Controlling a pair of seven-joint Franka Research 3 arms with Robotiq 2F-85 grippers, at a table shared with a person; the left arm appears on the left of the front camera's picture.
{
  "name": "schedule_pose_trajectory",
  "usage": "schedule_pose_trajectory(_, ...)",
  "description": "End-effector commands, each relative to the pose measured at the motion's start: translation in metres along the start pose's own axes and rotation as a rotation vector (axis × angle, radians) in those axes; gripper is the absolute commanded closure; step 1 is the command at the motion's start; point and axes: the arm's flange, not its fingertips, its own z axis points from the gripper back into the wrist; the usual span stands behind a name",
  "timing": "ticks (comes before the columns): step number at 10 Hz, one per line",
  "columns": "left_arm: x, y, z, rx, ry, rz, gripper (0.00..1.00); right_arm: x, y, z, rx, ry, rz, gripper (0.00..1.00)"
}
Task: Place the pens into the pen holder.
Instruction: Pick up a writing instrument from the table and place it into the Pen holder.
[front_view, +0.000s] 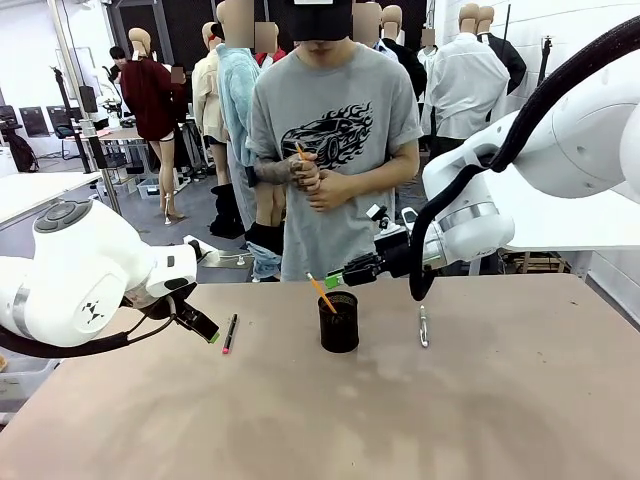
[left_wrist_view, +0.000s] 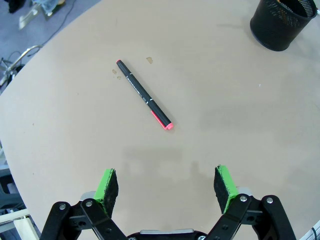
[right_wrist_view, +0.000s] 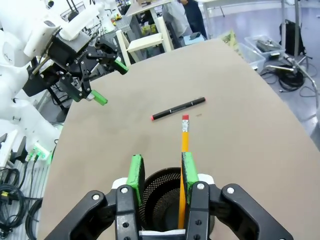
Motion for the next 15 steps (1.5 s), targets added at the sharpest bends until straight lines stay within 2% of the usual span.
schedule_pose_trajectory(1, -0.001, 0.002, 0.000, 0.000, -0.001, 0.004, 0.00, 0.022, 0.012, 0.027, -0.093, -0.022, -0.005, 0.60)
schedule_pose_trajectory(3, -0.001, 0.002, 0.000, 0.000, -0.001, 0.004, 0.00, 0.051, 0.020, 0.062, -0.254, 0.037, -0.028, 0.60)
schedule_pose_trajectory(5, -0.001, 0.002, 0.000, 0.000, -0.001, 0.004, 0.00, 0.077, 0.030, 0.089, -0.429, 0.159, -0.141, 0.60)
schedule_pose_trajectory(8, -0.001, 0.002, 0.000, 0.000, -0.001, 0.004, 0.00, 0.111, 0.046, 0.103, -0.645, 0.406, -0.271, 0.60)
schedule_pose_trajectory(10, -0.001, 0.002, 0.000, 0.000, -0.001, 0.004, 0.00, 0.115, 0.038, 0.096, -0.747, 0.578, -0.378, 0.60)
schedule_pose_trajectory(12, -0.001, 0.002, 0.000, 0.000, -0.001, 0.004, 0.00, 0.106, 0.027, 0.086, -0.825, 0.686, -0.475, 0.42)
schedule_pose_trajectory(14, -0.001, 0.002, 0.000, 0.000, -0.001, 0.004, 0.00, 0.097, 0.019, 0.081, -0.879, 0.740, -0.552, 0.42)
schedule_pose_trajectory(15, -0.001, 0.002, 0.000, 0.000, -0.001, 0.004, 0.00, 0.089, 0.016, 0.077, -0.888, 0.802, -0.615, 0.42)
